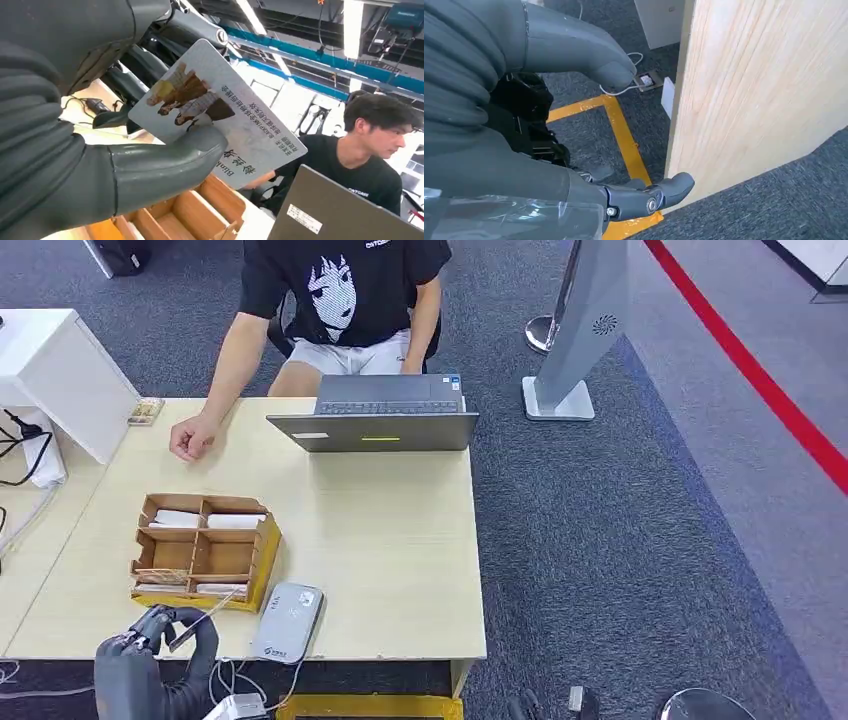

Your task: Pass the card to the sensor for recognition and then transmit it.

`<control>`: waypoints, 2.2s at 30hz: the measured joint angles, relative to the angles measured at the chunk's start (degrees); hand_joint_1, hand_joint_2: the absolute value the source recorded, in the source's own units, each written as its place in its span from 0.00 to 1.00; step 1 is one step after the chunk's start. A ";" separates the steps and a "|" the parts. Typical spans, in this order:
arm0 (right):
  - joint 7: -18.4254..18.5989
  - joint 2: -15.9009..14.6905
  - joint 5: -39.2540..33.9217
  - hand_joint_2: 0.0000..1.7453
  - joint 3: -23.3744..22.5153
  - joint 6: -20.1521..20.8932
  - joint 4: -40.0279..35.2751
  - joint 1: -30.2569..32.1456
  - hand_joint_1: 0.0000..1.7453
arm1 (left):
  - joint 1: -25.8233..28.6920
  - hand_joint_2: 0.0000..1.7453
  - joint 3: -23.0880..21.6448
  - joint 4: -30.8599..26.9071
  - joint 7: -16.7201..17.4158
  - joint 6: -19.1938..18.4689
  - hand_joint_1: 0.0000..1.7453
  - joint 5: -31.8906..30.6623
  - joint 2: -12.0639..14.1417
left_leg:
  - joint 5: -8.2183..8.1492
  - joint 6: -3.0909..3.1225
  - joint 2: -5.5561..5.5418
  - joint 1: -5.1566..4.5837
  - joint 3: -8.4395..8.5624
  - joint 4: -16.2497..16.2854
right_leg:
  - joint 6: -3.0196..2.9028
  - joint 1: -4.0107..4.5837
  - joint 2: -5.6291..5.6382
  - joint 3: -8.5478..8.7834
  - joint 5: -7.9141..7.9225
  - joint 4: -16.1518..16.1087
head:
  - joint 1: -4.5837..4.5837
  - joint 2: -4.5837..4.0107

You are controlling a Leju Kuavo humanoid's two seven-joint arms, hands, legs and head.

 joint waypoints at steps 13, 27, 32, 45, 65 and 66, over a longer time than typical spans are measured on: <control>-0.24 0.00 2.93 1.00 0.96 0.17 0.00 -0.17 0.00 | -5.75 1.00 3.12 19.46 -7.57 -5.97 1.00 8.11 -2.36 | 0.04 -0.04 -0.04 0.01 0.06 0.00 | -0.01 0.01 -0.04 0.08 0.02 0.00 | 0.00 0.00; -0.63 0.00 3.80 1.00 2.58 -0.35 0.02 -0.36 0.00 | -8.76 1.00 4.55 32.00 -9.01 -6.10 1.00 7.37 -5.16 | 0.00 0.00 -0.04 0.00 0.05 0.00 | 0.01 0.00 -0.05 0.09 0.00 0.00 | 0.00 0.00; -0.81 0.00 4.00 1.00 3.02 -0.46 0.02 -0.35 0.00 | -8.83 1.00 4.59 33.27 -9.03 -6.03 1.00 7.37 -5.25 | 0.00 0.00 -0.04 0.00 0.06 0.00 | 0.01 0.00 -0.05 0.09 0.01 0.00 | -0.02 0.00; -0.96 0.00 4.20 1.00 3.19 -0.87 0.02 -0.44 0.00 | -9.57 1.00 5.66 35.10 -9.60 -5.99 1.00 7.39 -5.44 | 0.00 0.00 -0.05 0.00 0.05 0.00 | 0.01 0.00 -0.05 0.10 0.01 0.00 | 0.00 0.00; 2.03 0.11 6.60 1.00 7.39 -0.59 0.02 -2.23 0.00 | -18.19 1.00 8.00 17.57 0.91 -4.28 1.00 -12.57 5.73 | 0.20 -0.18 -0.10 0.09 0.07 -0.01 | -0.18 0.09 -0.09 0.09 0.13 0.09 | 0.00 0.00; 2.10 0.13 6.62 1.00 7.54 -0.50 0.02 -2.32 0.00 | -19.18 1.00 8.47 17.57 1.40 -4.56 1.00 -12.81 6.76 | 0.21 -0.18 -0.10 0.10 0.06 -0.01 | -0.19 0.10 -0.09 0.07 0.13 0.09 | -0.02 0.00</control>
